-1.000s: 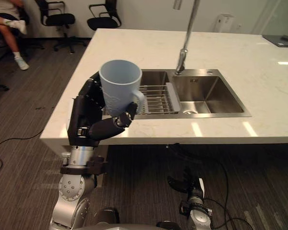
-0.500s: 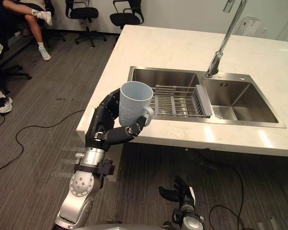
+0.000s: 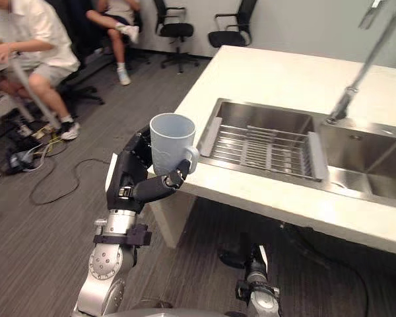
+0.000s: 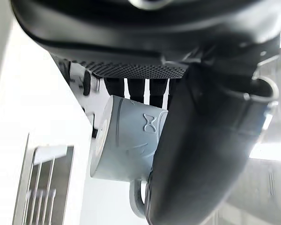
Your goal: Walk over to the sink, pick up the cup, carry it to the dishwasher, place the cup inside the dishwasher, then close the dishwasher door
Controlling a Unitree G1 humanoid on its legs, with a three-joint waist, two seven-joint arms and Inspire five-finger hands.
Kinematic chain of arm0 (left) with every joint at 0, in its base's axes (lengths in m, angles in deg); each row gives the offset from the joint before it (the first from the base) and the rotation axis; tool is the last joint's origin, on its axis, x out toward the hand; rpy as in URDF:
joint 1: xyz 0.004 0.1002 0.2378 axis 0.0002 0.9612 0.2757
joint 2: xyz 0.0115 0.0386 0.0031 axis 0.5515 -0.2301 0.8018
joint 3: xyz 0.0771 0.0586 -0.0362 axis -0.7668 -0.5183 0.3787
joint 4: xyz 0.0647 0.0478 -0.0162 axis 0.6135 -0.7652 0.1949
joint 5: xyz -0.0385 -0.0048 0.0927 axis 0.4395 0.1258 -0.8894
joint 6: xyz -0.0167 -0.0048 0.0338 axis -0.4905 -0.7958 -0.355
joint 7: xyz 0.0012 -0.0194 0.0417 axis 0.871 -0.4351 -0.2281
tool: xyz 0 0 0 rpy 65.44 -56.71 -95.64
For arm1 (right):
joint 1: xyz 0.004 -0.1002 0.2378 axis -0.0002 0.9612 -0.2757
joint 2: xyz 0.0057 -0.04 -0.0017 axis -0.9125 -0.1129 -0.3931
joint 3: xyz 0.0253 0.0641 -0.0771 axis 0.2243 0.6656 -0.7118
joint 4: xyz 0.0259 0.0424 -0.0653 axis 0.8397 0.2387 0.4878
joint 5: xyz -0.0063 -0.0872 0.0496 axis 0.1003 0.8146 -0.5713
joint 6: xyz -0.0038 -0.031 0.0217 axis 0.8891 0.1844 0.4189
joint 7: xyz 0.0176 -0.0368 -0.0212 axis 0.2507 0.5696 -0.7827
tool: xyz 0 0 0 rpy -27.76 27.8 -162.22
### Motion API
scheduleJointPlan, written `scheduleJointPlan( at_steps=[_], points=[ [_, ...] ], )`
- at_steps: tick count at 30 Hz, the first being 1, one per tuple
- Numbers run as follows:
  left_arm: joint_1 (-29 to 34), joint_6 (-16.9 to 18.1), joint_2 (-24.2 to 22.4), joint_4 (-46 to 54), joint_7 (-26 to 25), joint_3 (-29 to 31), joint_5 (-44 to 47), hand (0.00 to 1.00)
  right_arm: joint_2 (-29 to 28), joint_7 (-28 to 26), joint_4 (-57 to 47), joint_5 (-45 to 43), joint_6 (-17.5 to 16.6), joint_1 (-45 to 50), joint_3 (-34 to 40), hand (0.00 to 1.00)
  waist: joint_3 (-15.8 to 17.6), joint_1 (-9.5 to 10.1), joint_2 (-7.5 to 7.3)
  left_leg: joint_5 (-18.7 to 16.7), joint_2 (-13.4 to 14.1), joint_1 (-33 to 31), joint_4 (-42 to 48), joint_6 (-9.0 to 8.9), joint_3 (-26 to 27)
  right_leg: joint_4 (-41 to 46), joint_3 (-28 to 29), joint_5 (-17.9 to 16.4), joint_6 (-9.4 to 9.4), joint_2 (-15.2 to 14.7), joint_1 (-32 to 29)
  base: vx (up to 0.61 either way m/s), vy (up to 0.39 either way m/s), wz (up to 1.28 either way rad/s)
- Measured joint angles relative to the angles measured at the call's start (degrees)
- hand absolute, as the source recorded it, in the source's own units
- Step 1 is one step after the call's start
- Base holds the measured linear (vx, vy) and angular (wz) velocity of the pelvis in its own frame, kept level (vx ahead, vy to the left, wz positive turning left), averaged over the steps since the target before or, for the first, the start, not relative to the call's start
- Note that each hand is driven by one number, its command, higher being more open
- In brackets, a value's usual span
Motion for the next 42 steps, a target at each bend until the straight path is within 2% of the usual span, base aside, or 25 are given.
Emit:
scheduleJointPlan(
  at_steps=[2, 4, 5, 7, 8, 10, 15, 18, 19, 21, 23, 24, 25, 27, 29, 31, 33, 34, 35, 36, 37, 38, 39, 41, 42],
  points=[
    [0.59, 0.00, -0.30, 0.88, -0.17, 0.03, 0.03, 0.30, 0.00, 0.14, -2.28, 1.12, -0.27, -0.20, -0.05, 0.90, -0.03, 0.59, 0.06, 0.81, 0.10, -0.98, -0.02, -0.82, -2.02, -0.86, -2.52, 0.05, -0.17, 0.45, 0.80, 0.02, -0.112, 0.65],
    [0.64, -0.01, -0.23, 0.94, -0.62, 0.05, 0.08, 0.30, -0.12, 0.76, -3.30, 1.40, -0.74, -0.17, -0.04, 0.90, 0.21, 0.57, -0.30, 2.39, -0.03, -1.86, -0.20, -0.87, -0.85, -1.77, -5.16, 0.10, -0.73, 0.31, 2.48, -0.03, -0.066, 1.02],
    [0.64, -0.01, -0.20, 0.95, -0.86, 0.21, 0.11, 0.30, -0.12, 1.48, -3.36, 1.42, -0.96, -0.29, -0.01, 0.90, 0.56, 0.52, -0.63, 4.54, 0.65, -2.65, -0.81, 0.40, 5.38, -3.00, -7.41, 0.11, -0.82, -0.30, 4.37, -0.06, -0.026, 1.18],
    [0.65, 0.02, -0.11, 0.97, -1.15, 0.24, 0.13, 0.30, -0.09, 1.83, -3.23, 1.48, -0.97, -0.67, -0.05, 0.90, 1.14, 0.75, -0.64, 6.25, 2.33, -2.62, -3.00, 3.18, 14.75, -4.36, -9.53, 0.63, -1.68, -0.75, 5.65, -0.07, 0.017, 0.85],
    [0.85, 0.08, 0.28, 0.95, -1.26, 0.34, 0.17, 0.30, -0.34, 2.00, -2.60, 2.03, -0.97, -1.37, -0.51, 0.90, 1.60, 1.21, -1.09, 5.32, 4.49, -2.74, -3.17, 4.43, 20.67, -5.37, -11.07, 1.01, -1.97, -0.76, 6.41, -0.07, 0.014, 0.62],
    [1.01, 0.08, 0.77, 0.65, -1.09, 0.23, 0.26, 0.30, -0.33, 2.23, -2.21, 2.34, -0.97, -1.87, -1.63, 0.90, 1.74, 0.68, -0.44, 4.79, 7.27, -2.79, -1.61, 4.26, 26.57, -6.20, -13.52, 1.16, -1.90, -0.58, 7.89, -0.02, -0.003, 0.68],
    [1.02, 0.09, 0.92, -0.54, -0.73, 1.19, 1.24, 0.30, -1.19, 2.16, 0.97, 4.38, -0.96, -5.56, -3.03, 0.90, 2.53, 0.68, -1.13, 4.83, 3.95, -4.29, -2.15, 5.43, 25.14, -7.13, -11.77, 0.61, -2.04, -1.82, 7.67, 0.02, 0.082, 0.37],
    [1.03, 0.02, 0.96, -1.54, -0.74, 1.71, 1.26, 0.30, -1.27, 1.76, 2.56, 5.43, -0.88, -7.55, -4.01, 0.90, 2.96, 0.82, -1.81, 3.85, 1.04, -4.15, -2.05, 6.72, 24.99, -4.88, -12.25, -0.77, -2.64, -4.53, 7.44, 0.07, 0.120, 0.22],
    [1.02, 0.02, 0.95, -1.55, -0.68, 1.44, 1.26, 0.30, -1.22, 1.63, 2.69, 5.59, -0.88, -7.76, -4.17, 0.90, 3.03, 0.67, -1.87, 3.59, 0.23, -3.87, -1.99, 7.00, 24.55, -2.53, -12.07, -0.60, -2.40, -5.36, 7.04, 0.13, 0.124, 0.35],
    [0.84, 0.00, 1.20, -1.56, -0.19, 0.71, 1.24, 0.30, -1.33, 1.32, 4.62, 5.87, -0.80, -8.61, -4.57, 0.90, 3.31, 0.17, -2.33, 2.50, -1.98, -1.99, -1.75, 8.01, 22.52, 8.55, -10.83, 0.33, -1.77, -7.57, 4.43, 0.18, 0.142, 0.52],
    [0.75, -0.04, 1.64, -1.56, 0.50, -0.04, 1.24, 0.30, -1.25, 1.21, 6.50, 5.88, -0.68, -9.20, -4.55, 0.90, 3.42, -0.11, -2.31, 2.10, -3.23, -0.01, -2.41, 9.26, 19.94, 18.23, -8.10, 3.61, -2.60, -7.94, 1.00, 0.22, 0.124, 0.66],
    [0.63, -0.02, 1.82, -1.54, 0.54, -0.38, 1.25, 0.30, -1.27, 1.10, 7.26, 5.88, -0.65, -9.19, -4.80, 0.90, 3.53, -0.80, -2.11, 1.99, -3.71, 1.16, -3.31, 9.51, 18.08, 22.47, -5.61, 2.17, -3.04, -6.40, -1.20, 0.22, 0.105, 0.74],
    [0.57, -0.02, 1.83, -1.68, 0.35, -0.36, 1.26, 0.30, -1.25, 1.10, 7.42, 5.88, -0.65, -9.00, -5.51, 0.90, 3.57, -0.97, -2.05, 2.08, -4.01, 1.94, -3.96, 9.53, 17.01, 23.22, -4.15, 0.48, -3.44, -5.08, -2.18, 0.20, 0.064, 0.80],
    [0.28, -0.02, 2.10, -2.36, 0.08, -1.05, 1.26, 0.30, -1.17, 0.52, 7.71, 5.91, -0.39, -8.69, -8.22, 0.90, 3.66, -1.46, -1.94, 2.58, -5.09, 4.84, -6.99, 9.26, 13.39, 22.72, 0.44, -3.64, -4.11, -0.32, -6.68, 0.21, 0.008, 0.80],
    [-0.52, -0.04, 2.63, -3.58, 0.12, -2.72, 1.25, 0.30, -1.35, -0.13, 7.48, 5.91, -0.27, -8.27, -9.57, 0.90, 3.73, -1.76, -1.82, 2.63, -5.94, 6.61, -7.70, 9.34, 10.27, 21.35, 3.36, -4.56, -3.53, 2.81, -9.73, 0.18, -0.047, 0.86],
    [-0.84, -0.04, 2.62, -3.82, 0.14, -4.11, 1.25, 0.30, -1.55, -0.29, 5.62, 5.90, 0.14, -7.40, -10.71, 0.90, 3.72, -1.94, -1.83, 1.90, -6.62, 7.84, -7.41, 8.74, 6.82, 19.64, 6.17, -4.53, -3.44, 5.37, -12.47, 0.21, -0.120, 1.09],
    [-1.08, -0.01, 2.56, -3.76, 0.27, -5.17, 1.25, 0.30, -1.60, -0.25, 2.54, 5.90, 0.15, -5.79, -11.16, 0.90, 3.56, -2.18, -2.03, 0.38, -7.71, 8.13, -6.11, 7.75, 3.08, 14.79, 8.22, -3.58, -3.32, 6.11, -12.83, 0.24, -0.185, 1.14],
    [-1.08, 0.01, 2.58, -3.65, 0.42, -5.43, 1.24, 0.30, -1.67, -0.26, 0.32, 5.90, 0.13, -4.64, -11.42, 0.90, 3.07, -1.93, -2.79, -1.92, -8.91, 7.86, -3.99, 6.68, 1.29, 10.36, 8.70, 0.32, -3.30, 5.13, -11.81, 0.25, -0.225, 1.04],
    [-0.61, -0.18, 1.77, -4.32, 0.46, -5.88, 1.24, 0.30, -1.33, -0.25, -0.44, 5.89, 0.09, -3.87, -11.60, 0.90, 2.42, -1.99, -1.41, -4.59, -7.58, 7.07, -0.84, 5.66, 0.37, 10.44, 5.51, -0.23, -3.68, 5.23, -10.43, 0.26, -0.232, 1.08],
    [-0.36, -0.18, 1.59, -4.31, 0.56, -6.25, 1.25, 0.30, -0.99, -0.19, -0.89, 5.88, 0.09, -3.32, -11.56, 0.90, 1.91, -2.11, -0.54, -5.64, -5.50, 6.36, 0.60, 4.69, 1.32, 9.46, 3.59, -0.40, -4.02, 5.60, -9.52, 0.27, -0.234, 1.12],
    [-0.36, -0.14, 1.14, -4.29, 1.06, -6.85, 1.27, 0.30, -0.37, 0.12, -1.59, 5.87, 0.10, -2.50, -11.48, 0.90, 1.39, -1.74, 0.67, -6.22, -1.98, 5.83, 2.53, 2.77, 4.06, 8.25, 0.97, -0.75, -4.62, 6.28, -7.77, 0.25, -0.224, 0.94],
    [-0.43, -0.15, 0.19, -4.30, 1.54, -7.41, 1.37, 0.30, 0.28, 0.34, -2.40, 5.86, 0.12, -2.14, -11.49, 0.90, 1.58, -1.31, 2.03, -6.41, 0.39, 5.69, 4.74, 1.66, 6.22, 7.05, -0.79, -0.83, -4.78, 7.01, -5.35, 0.26, -0.213, 0.80],
    [-0.37, -0.15, -0.12, -4.30, 1.55, -7.64, 1.48, 0.30, 0.43, 0.47, -2.69, 5.85, 0.12, -1.93, -11.49, 0.90, 1.49, -1.12, 2.20, -6.43, 1.08, 5.14, 6.33, 1.62, 7.69, 6.27, -1.51, -0.82, -4.80, 7.22, -4.38, 0.23, -0.170, 0.61],
    [-0.56, -0.15, -0.63, -4.30, 1.69, -7.59, 2.13, 0.30, 0.43, 1.19, -4.30, 5.80, 0.12, -1.60, -11.57, 0.90, 1.51, -1.04, 2.20, -6.11, 3.97, 2.82, 12.32, 1.29, 14.42, 4.07, -3.70, -0.84, -4.99, 7.44, -1.34, 0.23, -0.085, 0.47],
    [-0.59, -0.12, -0.70, -4.34, 1.58, -7.57, 2.50, 0.30, 0.43, 1.72, -5.70, 5.76, 0.02, -1.73, -11.15, 0.90, 1.63, -0.82, 1.90, -7.07, 5.85, 2.53, 12.84, 2.74, 19.15, 2.45, -3.99, -0.97, -5.52, 7.29, 0.06, 0.19, -0.011, 0.27]
  ],
)
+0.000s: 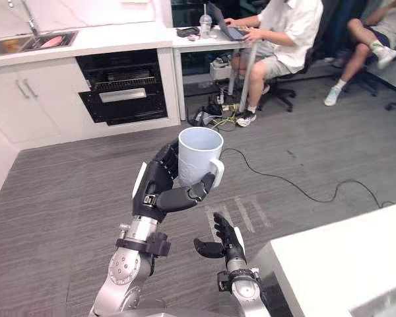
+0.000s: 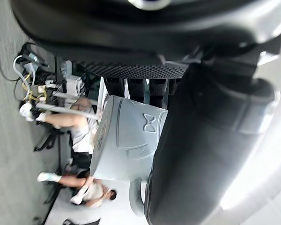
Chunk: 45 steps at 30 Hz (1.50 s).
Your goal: Walk over to the sink, pick up the cup, carry it to the dishwasher, place the cup inside the dishwasher, then close the dishwasher door
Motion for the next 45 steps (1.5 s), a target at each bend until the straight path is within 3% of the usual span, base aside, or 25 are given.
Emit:
scheduleJointPlan(
  at_steps=[2, 3, 6, 11, 22, 27, 28, 33, 35, 40, 45],
  points=[
    [-0.81, 0.09, 0.07, -0.86, 0.09, -0.21, 0.11, 0.30, -0.03, 0.41, -0.04, -0.01, -0.23, -0.79, 0.95, 0.90, -0.38, -0.11, 0.61, 0.58, 2.15, 0.12, -4.99, 0.61, 2.69, -0.68, -0.47, -0.06, 0.01, 0.02, 0.30, 0.16, 0.066, 0.18],
    [-2.06, 0.30, 0.96, -3.16, 0.10, -0.68, 0.20, 0.30, 0.04, 0.55, 1.93, -0.02, -0.42, -1.90, 1.49, 0.90, -0.66, -0.03, 0.16, 2.29, 0.74, 1.88, -9.62, -0.34, 3.36, -1.81, 0.20, 0.00, 0.41, -1.04, 0.61, 0.16, 0.127, 0.13],
    [-2.86, 0.16, 3.21, -7.61, -0.13, -0.68, 0.90, 0.30, -0.55, 0.41, 5.26, -0.01, -0.54, -2.41, 2.05, 0.90, -1.01, -0.18, -1.11, 4.60, -2.33, 3.12, -15.15, 0.72, 3.26, -7.27, 0.58, 1.70, 2.05, -2.84, 2.11, 0.13, 0.105, 0.15],
    [-2.66, -0.41, 4.45, -10.02, -0.02, -1.35, 0.86, 0.30, -0.18, 0.39, 9.68, 0.15, -0.38, -2.50, 3.33, 0.90, -1.08, -0.64, -1.14, 7.64, -4.58, 7.18, -22.62, 1.17, 2.69, -10.25, 1.55, 3.57, 1.79, -3.67, 4.60, 0.09, 0.053, 0.12],
    [-2.32, -0.42, 5.74, -9.95, 0.09, -1.58, 0.79, 0.30, 2.26, 0.29, 12.19, 0.73, -0.36, -3.04, 4.16, 0.90, -1.62, -0.97, -1.40, 14.09, -3.76, 10.10, -31.70, 0.36, 0.98, -12.38, 3.28, 6.50, 1.16, -1.62, 4.61, 0.00, -0.039, 0.03],
    [-0.42, -0.42, 5.64, -10.43, -0.09, 0.95, -0.03, 0.30, 1.83, 0.04, 15.49, 0.83, -0.38, -3.81, 4.53, 0.90, -1.85, -1.55, -1.28, 18.04, -3.50, 12.03, -37.77, -1.04, -0.95, -12.47, 2.09, 6.54, 1.11, -0.70, 4.61, -0.06, -0.066, 0.16],
    [3.47, -0.49, 5.39, -10.29, -1.24, 6.89, -0.26, 0.30, 0.87, -0.10, 17.10, 2.38, -0.37, -4.96, 4.33, 0.90, -1.02, -1.63, -0.72, 23.76, -3.56, 9.62, -40.47, -0.70, -4.50, -20.10, -0.11, 11.50, 0.77, -0.11, 5.63, -0.02, -0.013, 0.06],
    [3.39, -0.49, 5.33, -10.32, -1.56, 6.87, -0.23, 0.30, 0.95, -0.37, 17.09, 2.38, -0.46, -4.93, 4.44, 0.90, -0.94, -1.69, -0.85, 23.59, -3.13, 9.63, -40.13, -0.93, -2.45, -20.11, 1.88, 11.81, 0.54, 0.23, 4.79, 0.00, -0.001, -0.19],
    [1.77, -0.62, 5.04, -11.07, -1.37, 6.23, -0.19, 0.30, 1.06, -0.31, 17.05, 2.31, -0.66, -3.81, 5.72, 0.90, -0.91, -3.16, -0.85, 23.54, -2.96, 8.82, -40.12, -1.01, -2.37, -20.43, 1.59, 12.20, 0.41, 0.33, 4.21, 0.02, -0.016, -0.13],
    [-0.93, -1.00, 2.30, -14.35, -0.76, 5.60, 0.88, 0.30, 0.95, -0.84, 16.99, 1.83, -0.52, -0.48, 6.65, 0.90, -0.55, -4.66, -0.39, 23.69, -3.06, 8.26, -40.11, -1.07, -4.06, -20.72, -0.27, 12.06, 0.48, 0.28, 4.39, 0.02, -0.016, 0.17],
    [-0.62, -2.42, 1.35, -17.53, -0.41, 5.67, 3.13, 0.30, 0.96, -0.98, 15.64, 1.06, -0.48, 0.06, 8.83, 0.90, -0.09, -4.48, 0.21, 24.25, -3.84, 7.37, -40.10, -0.91, -5.87, -16.30, -3.08, 9.15, 0.45, -0.48, 3.46, 0.01, -0.016, 0.37]
  ],
)
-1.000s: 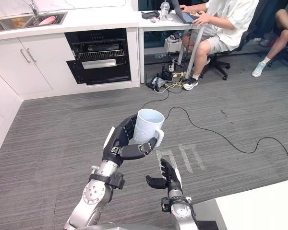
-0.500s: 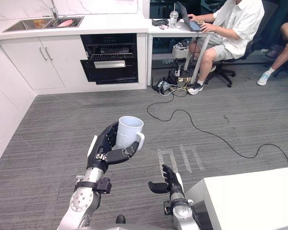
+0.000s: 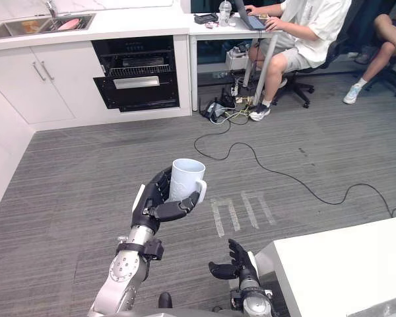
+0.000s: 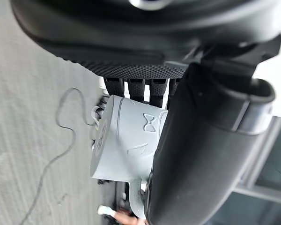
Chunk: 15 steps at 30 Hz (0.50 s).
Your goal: Walk over to the sink, pick up the cup, carry it to the dishwasher, place the cup inside the dishwasher, then close the dishwasher door
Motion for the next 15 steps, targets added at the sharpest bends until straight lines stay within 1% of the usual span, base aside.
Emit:
scheduleJointPlan(
  at_steps=[2, 6, 8, 9, 10, 11, 12, 13, 14, 15],
  points=[
    [1.11, -0.01, 0.30, 0.02, 0.32, 0.98, 0.10, 0.30, -0.12, 0.15, -2.58, -1.06, -0.02, -0.17, 1.13, 0.90, 0.02, 0.34, -0.04, 0.25, -0.76, 0.11, 0.00, 0.16, -1.81, 2.10, -1.80, -1.70, 0.28, -0.84, -0.05, 0.02, 0.000, 0.44],
    [1.49, -0.01, 0.37, 0.05, 0.21, 2.40, 0.29, 0.30, 0.63, 0.39, -5.71, -1.07, -0.87, -0.66, 1.21, 0.90, 0.09, 2.28, -0.08, 0.50, -1.41, -1.19, 0.57, 0.14, -4.16, 3.11, -4.31, -2.64, 0.22, -1.48, -0.08, -0.02, -0.004, 0.40],
    [1.31, 0.00, 0.22, 0.70, 0.22, 2.97, 0.71, 0.30, 0.88, 1.01, -5.76, -1.15, -1.00, -1.72, 1.19, 0.90, 1.14, 2.75, -0.38, 0.19, -2.56, -4.97, 5.33, -0.25, -4.69, 3.59, -8.01, -2.90, 0.28, -2.44, -0.05, -0.06, 0.009, 0.81],
    [1.25, 0.01, 0.00, 1.04, 0.20, 3.26, 0.76, 0.30, 0.93, 1.14, -5.76, -1.17, -1.00, -2.24, 1.20, 0.90, 1.78, 2.80, -0.42, -0.12, -2.59, -5.97, 6.62, -0.68, -4.05, 3.63, -8.93, -2.89, 0.28, -2.57, 0.03, -0.11, 0.010, 0.85],
    [1.27, 0.00, -0.23, 1.74, -0.19, 3.55, 1.23, 0.30, 1.18, 1.50, -5.80, -1.18, -1.01, -3.15, 1.26, 0.90, 2.97, 2.96, -0.12, -3.36, -1.54, -7.68, 8.74, -0.15, -0.12, 3.62, -10.88, -2.89, 0.25, -2.49, 0.57, -0.13, 0.000, 0.80],
    [1.37, 0.02, -0.17, 1.85, -0.60, 3.66, 1.24, 0.30, 1.11, 1.90, -6.07, -1.17, -1.00, -3.25, 1.23, 0.90, 3.40, 3.18, -0.14, -6.11, 0.81, -9.08, 12.46, 0.36, 6.15, 3.16, -12.76, -2.90, 0.24, -2.66, 1.52, -0.12, 0.011, 0.84],
    [1.58, 0.04, -0.28, 1.85, -0.84, 3.73, 1.24, 0.30, 1.26, 2.25, -6.34, -1.17, -1.00, -3.31, 1.20, 0.90, 3.46, 3.29, -0.03, -7.00, 2.61, -9.80, 14.91, 0.74, 10.74, 2.77, -13.84, -3.00, 0.37, -2.79, 2.02, -0.06, 0.029, 0.69],
    [1.64, 0.05, -0.30, 1.85, -0.86, 3.85, 1.24, 0.30, 1.31, 2.60, -6.63, -1.17, -1.00, -3.55, 1.20, 0.90, 3.44, 3.44, 0.31, -7.32, 4.11, -10.48, 16.76, 1.09, 13.66, 2.83, -14.54, -3.44, 0.80, -2.90, 2.18, -0.03, 0.090, 0.53],
    [1.82, 0.05, -0.28, 1.85, -0.86, 4.07, 1.23, 0.30, 1.37, 3.09, -7.04, -1.17, -0.98, -3.87, 1.21, 0.90, 3.39, 3.74, 0.54, -7.16, 4.79, -10.93, 18.17, 1.45, 14.92, 3.35, -15.33, -4.69, 0.93, -3.31, 2.31, -0.02, 0.102, 0.36],
    [1.95, 0.07, -0.28, 1.85, -0.85, 4.21, 1.23, 0.30, 1.34, 3.27, -7.46, -1.17, -0.96, -4.00, 1.21, 0.90, 3.36, 3.89, 0.50, -7.43, 4.55, -10.98, 18.39, 2.00, 14.95, 3.62, -15.37, -5.39, 1.62, -3.70, 2.33, 0.04, 0.185, 0.21]
  ],
)
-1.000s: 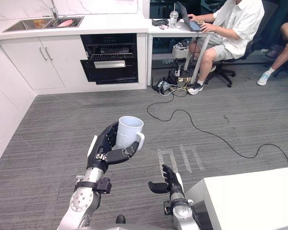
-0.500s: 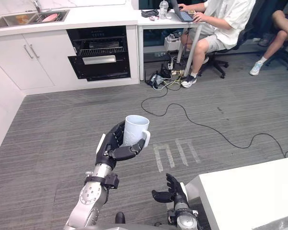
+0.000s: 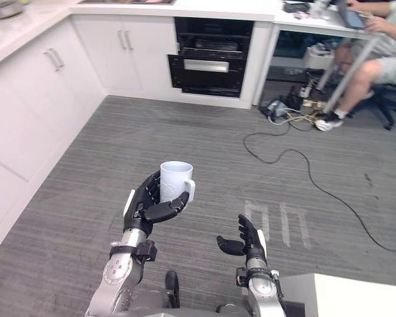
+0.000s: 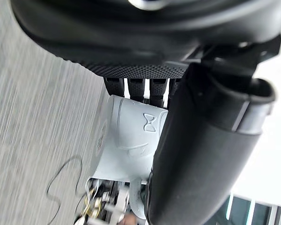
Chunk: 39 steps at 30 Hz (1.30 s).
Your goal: Walk over to the sink, pick up the cup, carry it to the dishwasher, place the cup inside the dishwasher, then close the dishwasher door
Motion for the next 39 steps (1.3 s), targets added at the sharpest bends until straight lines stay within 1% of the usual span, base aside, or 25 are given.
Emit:
scheduleJointPlan(
  at_steps=[2, 6, 7, 8, 9, 11, 14, 16, 17, 18, 19, 20, 21, 22, 23, 25, 27, 28, 29, 31, 32, 33, 34, 35, 39],
  points=[
    [0.33, 0.01, 0.02, 0.04, -0.02, 0.39, 0.00, 0.30, -0.12, 0.21, -1.88, 0.02, 0.00, -0.83, -0.02, 0.90, -0.03, 0.47, -0.10, -1.38, -1.25, -0.56, 1.07, 1.40, 0.36, 1.06, 0.11, -0.79, 1.20, -1.61, -0.46, 0.09, 0.158, 0.06],
    [0.60, -0.01, -0.11, 0.70, 0.01, 0.33, 0.01, 0.30, -0.37, 0.23, -3.76, 0.22, 0.00, -3.22, -0.05, 0.90, -0.02, 0.15, -1.17, -7.58, -5.83, -1.25, 5.78, 4.00, 0.27, 12.14, 0.28, -4.75, 4.10, -8.50, -2.85, 0.20, 0.207, 0.18],
    [0.60, -0.02, -0.31, 0.86, 0.01, 0.19, 0.00, 0.30, -0.28, 0.20, -3.75, 0.23, 0.09, -3.60, -0.03, 0.90, -0.07, 0.07, -1.07, -8.14, -6.70, -0.86, 6.24, 4.69, -0.04, 18.61, 1.28, -4.70, 3.94, -10.34, -5.28, 0.41, 0.277, 0.43],
    [0.57, -0.02, -0.02, 1.31, 0.20, 0.02, -0.06, 0.30, -0.58, 0.20, -3.78, 0.25, 0.18, -3.57, -0.01, 0.90, 0.21, -0.40, -1.50, -9.19, -7.91, 0.51, 6.62, 5.33, -1.33, 27.84, 3.66, -3.21, 1.71, -12.10, -8.06, 0.31, 0.185, 0.61],
    [0.56, -0.02, 0.05, 1.47, 0.24, -0.05, -0.06, 0.30, -1.01, 0.18, -3.75, 0.27, 0.33, -3.42, -0.04, 0.90, 0.48, -1.28, -1.63, -10.02, -8.43, 1.89, 6.66, 5.97, -2.82, 33.38, 6.82, -3.17, 1.00, -12.11, -10.00, 0.39, 0.170, 0.79],
    [0.57, -0.02, 0.11, 1.71, 0.06, 0.20, -0.08, 0.30, -1.65, 0.13, -3.97, 0.31, 0.34, -3.27, -0.12, 0.90, 0.52, -2.09, -1.58, -11.52, -8.50, 5.15, 5.60, 6.21, -5.37, 39.44, 13.54, -5.00, 0.49, -7.62, -14.63, 0.33, 0.076, 0.61],
    [0.37, 0.02, 0.90, 2.75, -0.18, -0.03, -0.09, 0.30, -1.98, 0.16, -5.93, 0.31, 0.30, -3.26, -0.72, 0.90, 0.64, -2.57, -1.53, -11.50, -9.49, 11.14, 0.50, 5.22, -7.79, 34.69, 15.87, -5.85, -0.11, -2.75, -20.82, 0.36, 0.044, 0.39],
    [-0.61, 0.09, 1.41, 2.78, -0.33, -1.06, -0.08, 0.30, -1.96, 0.25, -7.06, 0.30, 0.30, -3.24, -0.72, 0.90, 0.65, -3.19, -1.49, -12.09, -9.60, 13.49, -1.22, 4.20, -9.97, 26.50, 16.18, -5.25, 0.09, -0.20, -23.60, 0.37, -0.014, 0.61],
    [-1.22, 0.27, 1.75, 2.79, -0.36, -1.86, -0.07, 0.30, -1.91, 0.35, -8.24, 0.30, 0.30, -3.18, -0.74, 0.90, 0.54, -3.42, -1.61, -13.33, -9.72, 14.12, -0.90, 3.28, -11.53, 19.05, 16.65, -2.34, 0.01, 1.20, -24.15, 0.32, -0.037, 0.67],
    [-1.50, 0.33, 2.00, 2.71, -0.41, -2.38, -0.07, 0.30, -1.84, 0.47, -8.85, 0.30, 0.29, -3.06, -0.74, 0.90, 0.51, -3.70, -1.72, -14.40, -9.89, 14.37, -0.04, 2.71, -12.16, 17.16, 17.05, 2.06, -1.22, 1.54, -24.21, 0.53, -0.063, 0.80],
    [-1.68, 0.31, 1.88, 2.13, -0.31, -3.13, -0.07, 0.30, -1.08, 0.80, -9.81, 0.31, 0.24, -2.65, -1.00, 0.90, 0.37, -4.14, -0.75, -16.78, -9.33, 15.19, 1.95, 1.59, -13.70, 17.97, 16.54, 6.32, -2.19, 2.00, -23.14, 0.47, -0.051, 0.51],
    [-1.10, 0.33, 1.43, 1.92, -0.16, -3.48, -0.09, 0.30, -0.37, 0.91, -10.20, 0.31, 0.27, -2.67, -1.39, 0.90, -0.12, -3.52, 0.76, -17.80, -7.37, 15.01, 5.01, -0.08, -13.55, 16.57, 15.72, 5.31, -2.95, 3.48, -21.05, 0.48, -0.053, 0.36],
    [-1.02, 0.32, 1.16, 1.88, -0.12, -3.44, -0.09, 0.30, -0.35, 0.91, -10.90, 0.30, 0.27, -2.46, -1.76, 0.90, 0.01, -3.47, 1.04, -17.91, -6.51, 14.50, 7.60, -0.28, -13.12, 15.79, 15.35, 5.02, -3.18, 3.97, -19.59, 0.48, -0.091, 0.05],
    [-0.90, 0.32, 0.48, 1.89, -0.11, -3.12, -0.07, 0.30, -0.39, 0.95, -13.94, 0.30, 0.31, -0.76, -2.54, 0.90, 0.16, -3.02, 1.21, -17.58, -4.54, 12.04, 17.04, -1.01, -11.78, 13.86, 15.05, 4.60, -3.85, 5.07, -16.38, 0.57, -0.119, 0.05],
    [-0.56, 0.32, -0.22, 2.06, -0.07, -2.65, -0.04, 0.30, -0.50, 1.01, -17.70, 0.30, 0.31, 1.35, -3.47, 0.90, 0.32, -2.50, 1.35, -14.14, -2.04, 8.11, 29.79, -3.20, -10.97, 11.79, 15.12, 4.09, -4.60, 6.04, -12.49, 0.56, -0.116, -0.04],
    [0.76, 0.37, -0.60, 2.72, -0.02, -2.40, 0.00, 0.30, -0.74, 1.30, -21.86, 0.27, 0.27, 2.94, -4.52, 0.90, 0.45, -1.27, 1.31, -14.34, 2.78, 3.93, 42.67, -2.58, -8.46, 8.63, 16.18, 3.57, -5.41, 7.06, -6.41, 0.37, -0.037, -0.25],
    [1.48, 0.43, -1.08, 3.62, 0.25, -2.63, 0.02, 0.30, -1.15, 1.88, -24.85, 0.26, -0.68, 3.19, -4.47, 0.90, 0.38, -0.68, 1.39, -15.78, 5.36, -0.33, 45.26, -2.17, -8.03, 6.02, 17.33, 2.95, -5.39, 6.95, -2.63, 0.33, 0.043, -0.30],
    [1.76, 0.68, -1.36, 4.11, 0.25, -2.55, 0.01, 0.30, -1.36, 2.37, -25.54, 0.25, -1.57, 2.51, -4.28, 0.90, 0.39, -0.33, 1.39, -16.87, 5.97, -3.26, 42.28, -1.86, -8.30, 5.20, 18.18, 2.15, -4.33, 6.34, -1.55, 0.29, 0.115, -0.27],
    [1.77, 0.68, -1.50, 4.12, 0.25, -2.58, 0.00, 0.30, -1.39, 2.54, -25.43, 0.25, -1.72, 2.18, -4.13, 0.90, 0.39, -0.14, 1.38, -17.25, 5.80, -4.26, 39.77, -2.17, -8.56, 5.08, 18.58, 1.75, -4.02, 5.90, -1.12, 0.26, 0.186, -0.25],
    [1.77, 0.67, -2.03, 4.03, 0.38, -2.66, -0.10, 0.30, -1.28, 2.64, -22.50, 0.25, -1.83, 0.77, -2.75, 0.90, 0.58, 0.21, 1.06, -16.29, 2.60, -6.48, 24.86, -2.85, -11.00, 4.06, 19.35, 0.04, -1.78, 3.02, 1.05, 0.25, 0.252, -0.08],
    [1.77, 0.67, -2.14, 4.04, 0.42, -2.66, -0.11, 0.30, -1.15, 2.67, -21.31, 0.25, -1.83, 0.44, -2.26, 0.90, 0.53, 0.23, 1.14, -14.77, 1.44, -6.55, 19.81, -3.13, -11.88, 3.76, 19.47, -0.46, -0.94, 2.26, 1.51, 0.26, 0.298, -0.03],
    [1.75, 0.71, -2.31, 4.06, 0.41, -2.62, -0.15, 0.30, -0.68, 2.71, -19.37, 0.25, -1.85, 0.01, -1.80, 0.90, 0.24, 0.39, 1.74, -10.76, 0.57, -6.24, 12.57, -3.42, -12.76, 3.43, 20.00, -1.34, 0.29, 1.67, 1.96, 0.29, 0.343, -0.23],
    [1.84, 0.74, -2.29, 3.99, 0.28, -2.32, -0.15, 0.30, -0.09, 2.65, -15.80, 0.23, -1.67, -0.68, -1.73, 0.90, -0.27, 1.09, 2.38, -2.58, -0.20, -4.61, 10.40, -1.87, -11.58, 3.33, 21.19, -2.72, 1.75, 0.85, 2.98, 0.38, 0.423, -0.22],
    [1.61, 0.74, -1.72, 3.98, 0.04, -1.39, -0.16, 0.30, -0.71, 2.65, -13.21, 0.22, -0.86, -1.24, -1.78, 0.90, -0.51, 1.21, 0.83, -4.50, -2.16, -4.96, 11.69, -0.50, -10.77, 2.49, 21.73, -3.19, 2.15, -1.40, 3.77, 0.35, 0.357, -0.15],
    [0.53, 0.71, -0.78, 3.97, -0.94, -0.81, -0.18, 0.30, -1.12, 2.13, -11.33, 0.28, -0.47, -1.51, -2.08, 0.90, -0.32, 1.79, -0.01, -10.83, -4.36, -6.04, 16.98, 2.28, -8.92, 5.44, 22.56, -3.10, 3.25, -4.49, 2.96, 0.37, 0.332, -0.06]
  ],
)
